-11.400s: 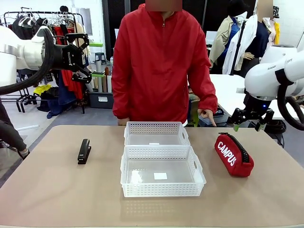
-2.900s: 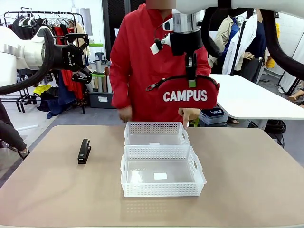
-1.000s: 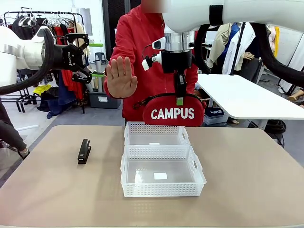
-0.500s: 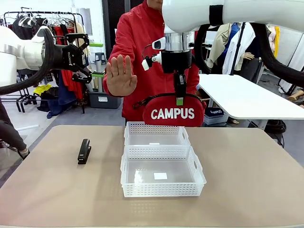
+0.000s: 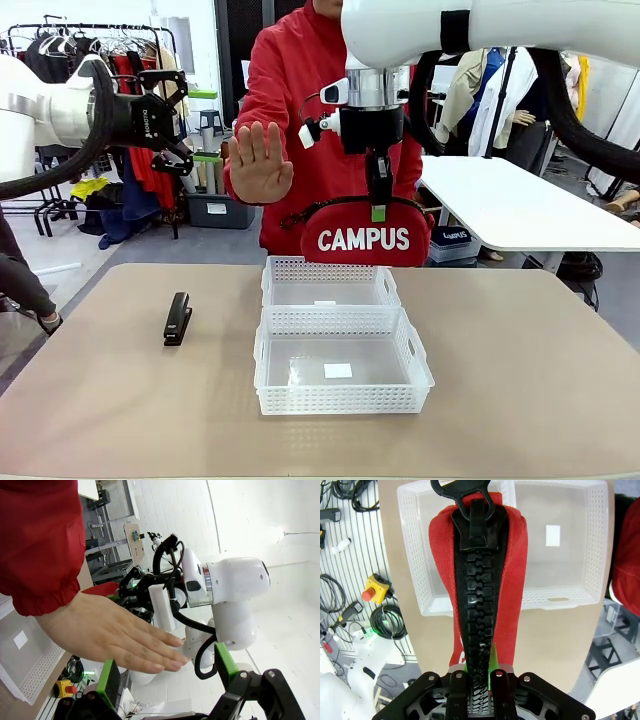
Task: Distribute items into two baskets.
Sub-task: Place the picked Pencil pouch into the Organizing basket as instructed by the person.
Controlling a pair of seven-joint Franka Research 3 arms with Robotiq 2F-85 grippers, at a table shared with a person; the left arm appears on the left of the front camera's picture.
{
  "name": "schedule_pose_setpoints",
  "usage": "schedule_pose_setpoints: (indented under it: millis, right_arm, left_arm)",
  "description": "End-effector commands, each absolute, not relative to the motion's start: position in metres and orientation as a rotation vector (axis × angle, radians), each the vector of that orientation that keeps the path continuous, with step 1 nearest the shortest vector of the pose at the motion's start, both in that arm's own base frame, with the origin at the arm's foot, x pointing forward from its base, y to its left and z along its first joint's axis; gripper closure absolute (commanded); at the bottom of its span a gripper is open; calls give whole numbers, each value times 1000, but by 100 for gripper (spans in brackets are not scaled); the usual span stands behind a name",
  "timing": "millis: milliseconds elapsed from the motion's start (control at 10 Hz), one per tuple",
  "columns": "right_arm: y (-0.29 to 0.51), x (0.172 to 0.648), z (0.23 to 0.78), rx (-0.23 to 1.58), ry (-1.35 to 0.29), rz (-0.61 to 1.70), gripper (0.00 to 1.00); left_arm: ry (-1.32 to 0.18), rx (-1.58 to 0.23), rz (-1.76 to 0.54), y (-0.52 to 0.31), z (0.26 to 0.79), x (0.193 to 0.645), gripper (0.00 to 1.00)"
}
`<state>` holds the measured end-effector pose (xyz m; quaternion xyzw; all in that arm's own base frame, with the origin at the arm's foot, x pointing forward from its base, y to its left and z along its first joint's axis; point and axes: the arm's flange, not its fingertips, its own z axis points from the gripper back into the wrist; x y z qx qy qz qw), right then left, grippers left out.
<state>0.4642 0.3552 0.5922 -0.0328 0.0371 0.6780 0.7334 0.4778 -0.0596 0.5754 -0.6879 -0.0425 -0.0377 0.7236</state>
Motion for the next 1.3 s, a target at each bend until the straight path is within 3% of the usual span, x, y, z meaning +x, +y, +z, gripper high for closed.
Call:
schedule_pose_setpoints:
  millis: [0,1200]
  right_arm:
    - [355,463,594,-74,81,1491,100]
    - [355,463,594,-74,81,1491,100]
  left_arm:
    - [-98,-1520,-85,-59,577,477,0]
    - [-98,-1520,-85,-59,577,477,0]
